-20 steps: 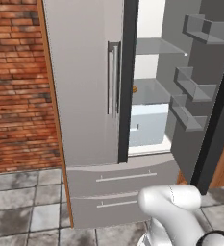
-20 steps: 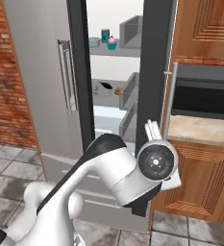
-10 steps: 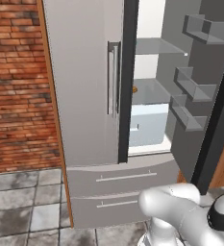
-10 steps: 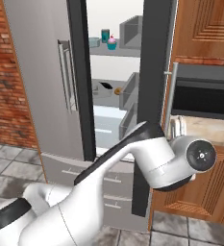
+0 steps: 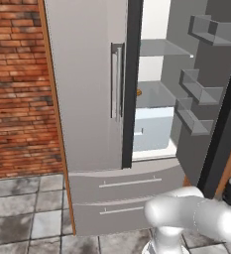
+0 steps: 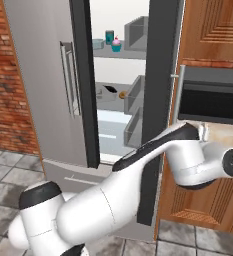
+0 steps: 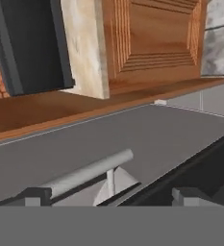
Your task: Place the tupperware on the second highest shelf of the fridge. Make space for the tupperware among the existing items by rearranging them on the shelves if needed. Close the fridge door when finished.
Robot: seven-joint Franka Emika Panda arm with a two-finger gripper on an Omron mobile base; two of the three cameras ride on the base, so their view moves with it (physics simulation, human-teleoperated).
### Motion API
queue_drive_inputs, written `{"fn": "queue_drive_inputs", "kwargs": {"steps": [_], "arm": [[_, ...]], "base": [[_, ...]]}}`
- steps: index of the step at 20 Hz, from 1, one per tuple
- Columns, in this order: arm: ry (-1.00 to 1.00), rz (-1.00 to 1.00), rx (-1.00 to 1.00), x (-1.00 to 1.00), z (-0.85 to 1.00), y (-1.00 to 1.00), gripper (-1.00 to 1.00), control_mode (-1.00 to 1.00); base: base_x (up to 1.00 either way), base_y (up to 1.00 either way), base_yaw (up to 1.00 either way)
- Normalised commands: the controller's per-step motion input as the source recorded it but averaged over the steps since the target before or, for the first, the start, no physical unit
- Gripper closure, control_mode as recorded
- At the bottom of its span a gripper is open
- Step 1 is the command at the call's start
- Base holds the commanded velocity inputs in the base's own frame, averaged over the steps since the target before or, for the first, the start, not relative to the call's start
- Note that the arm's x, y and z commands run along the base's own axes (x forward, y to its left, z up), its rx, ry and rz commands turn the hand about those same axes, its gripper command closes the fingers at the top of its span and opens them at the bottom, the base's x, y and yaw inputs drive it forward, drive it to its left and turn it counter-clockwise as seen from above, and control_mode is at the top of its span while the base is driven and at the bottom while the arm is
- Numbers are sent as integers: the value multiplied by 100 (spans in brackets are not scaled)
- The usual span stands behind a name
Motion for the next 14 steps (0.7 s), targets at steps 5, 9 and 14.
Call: {"fn": "queue_drive_inputs", "kwargs": {"steps": [5, 9, 14], "arm": [[0, 9, 19, 40, -46, -1, -100, -100], [0, 14, 16, 26, -35, 2, -100, -100], [0, 14, 14, 32, -13, 7, -100, -100]], "base": [[0, 0, 0], [0, 0, 0], [0, 0, 0]]}}
